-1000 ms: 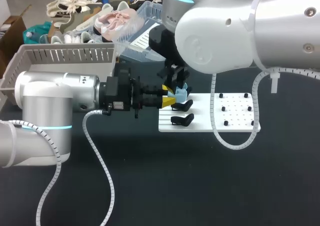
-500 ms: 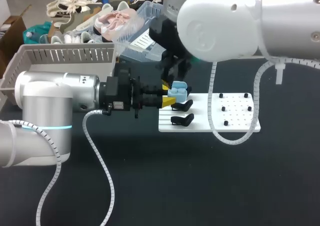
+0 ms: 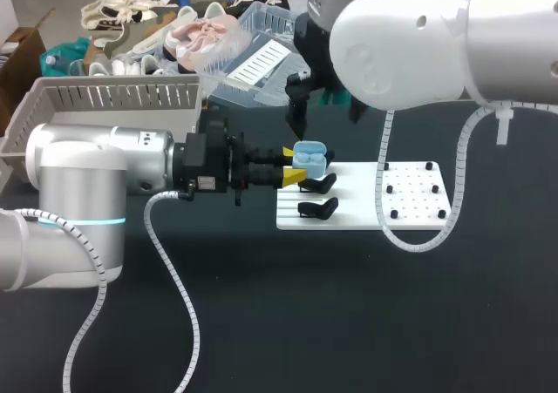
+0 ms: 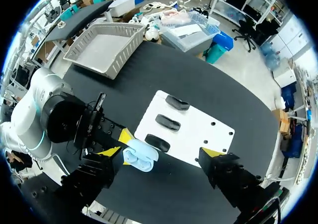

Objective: Pick up each earbud case from the left stands, insert the matching earbuds, close the lid, and place the case in the box.

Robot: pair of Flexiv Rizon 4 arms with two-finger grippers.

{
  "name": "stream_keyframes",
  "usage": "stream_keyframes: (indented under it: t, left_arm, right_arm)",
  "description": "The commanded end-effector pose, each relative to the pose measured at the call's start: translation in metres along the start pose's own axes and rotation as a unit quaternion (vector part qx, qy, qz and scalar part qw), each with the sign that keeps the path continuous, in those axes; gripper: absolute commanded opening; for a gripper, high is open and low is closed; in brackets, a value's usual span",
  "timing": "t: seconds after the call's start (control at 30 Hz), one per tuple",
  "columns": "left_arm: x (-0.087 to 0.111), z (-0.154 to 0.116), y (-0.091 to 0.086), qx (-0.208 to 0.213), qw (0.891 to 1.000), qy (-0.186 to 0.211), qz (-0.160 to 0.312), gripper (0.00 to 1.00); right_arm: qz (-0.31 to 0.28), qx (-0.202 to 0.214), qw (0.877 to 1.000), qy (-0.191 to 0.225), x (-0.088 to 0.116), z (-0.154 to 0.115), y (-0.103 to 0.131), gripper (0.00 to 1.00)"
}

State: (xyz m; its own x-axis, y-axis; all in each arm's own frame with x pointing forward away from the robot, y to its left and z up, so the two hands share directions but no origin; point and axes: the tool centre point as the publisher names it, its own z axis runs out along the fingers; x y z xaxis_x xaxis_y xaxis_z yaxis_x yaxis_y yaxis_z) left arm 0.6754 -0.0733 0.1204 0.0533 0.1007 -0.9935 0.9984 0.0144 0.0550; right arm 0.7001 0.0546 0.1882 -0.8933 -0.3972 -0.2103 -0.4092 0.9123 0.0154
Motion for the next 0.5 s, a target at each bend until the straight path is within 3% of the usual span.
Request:
stream_keyframes:
  t: [0.03,0.5]
  left_arm:
    - [0.000,0.000,-0.001,-0.002,1.000,0.000,0.000,0.00]
    - [0.000,0.000,-0.001,-0.002,1.000,0.000,0.000,0.00]
  right_arm:
    - [0.024,-0.001,1.000,-0.009,-0.002,0.002,-0.010,1.00]
    - [0.075,0.006,0.997,0.016,-0.018,0.033,-0.033,1.00]
